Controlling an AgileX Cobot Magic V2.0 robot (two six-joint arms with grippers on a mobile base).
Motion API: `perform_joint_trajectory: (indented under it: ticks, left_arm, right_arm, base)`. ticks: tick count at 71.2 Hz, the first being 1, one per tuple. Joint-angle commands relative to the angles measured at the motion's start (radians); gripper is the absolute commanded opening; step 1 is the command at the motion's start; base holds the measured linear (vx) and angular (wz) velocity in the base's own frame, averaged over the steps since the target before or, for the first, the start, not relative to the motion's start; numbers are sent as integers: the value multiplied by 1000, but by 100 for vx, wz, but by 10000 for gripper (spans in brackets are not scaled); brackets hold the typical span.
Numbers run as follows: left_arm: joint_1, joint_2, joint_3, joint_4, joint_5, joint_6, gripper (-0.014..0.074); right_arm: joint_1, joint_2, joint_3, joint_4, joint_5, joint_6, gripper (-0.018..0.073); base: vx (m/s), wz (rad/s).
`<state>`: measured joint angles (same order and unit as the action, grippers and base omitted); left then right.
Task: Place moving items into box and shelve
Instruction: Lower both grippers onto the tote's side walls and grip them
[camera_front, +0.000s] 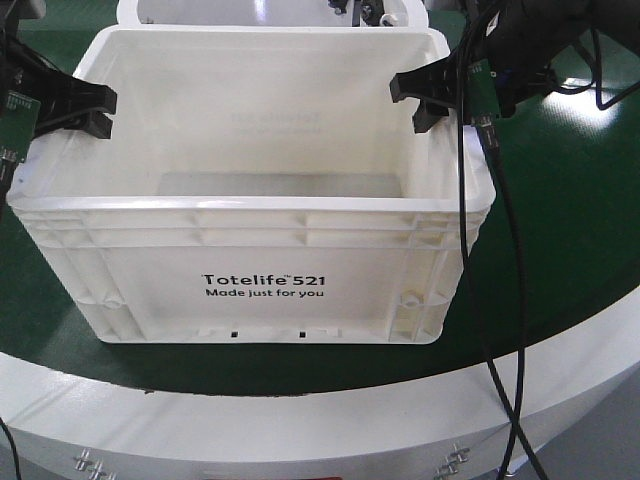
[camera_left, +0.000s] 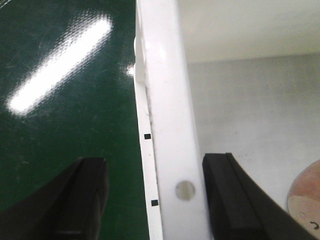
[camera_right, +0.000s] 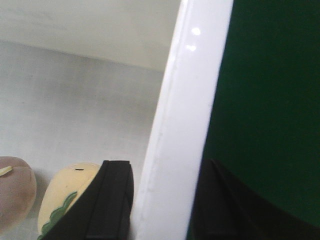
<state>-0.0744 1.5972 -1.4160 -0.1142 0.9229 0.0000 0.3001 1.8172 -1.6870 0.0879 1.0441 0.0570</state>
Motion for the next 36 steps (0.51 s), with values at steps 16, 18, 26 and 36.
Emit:
perform_joint_trajectory:
  ticks: [16,18,26,36]
  left_arm:
    - [-1,8,-22,-57,1,0,397]
    - [-1,8,-22,-58,1,0,359]
    - [-1,8,-22,-58,1,0,176]
    - [-1,8,-22,-58,-2,0,-29]
  right_arm:
    - [3,-35,-34,22,-47,11,-12]
    - [3,-34,-34,22,-47,11,-12]
    - [3,-34,-34,22,-47,11,-12]
    - [3,-34,-34,22,-47,11,-12]
  base:
    - [0,0]
    - [0,0]
    - [0,0]
    - [0,0]
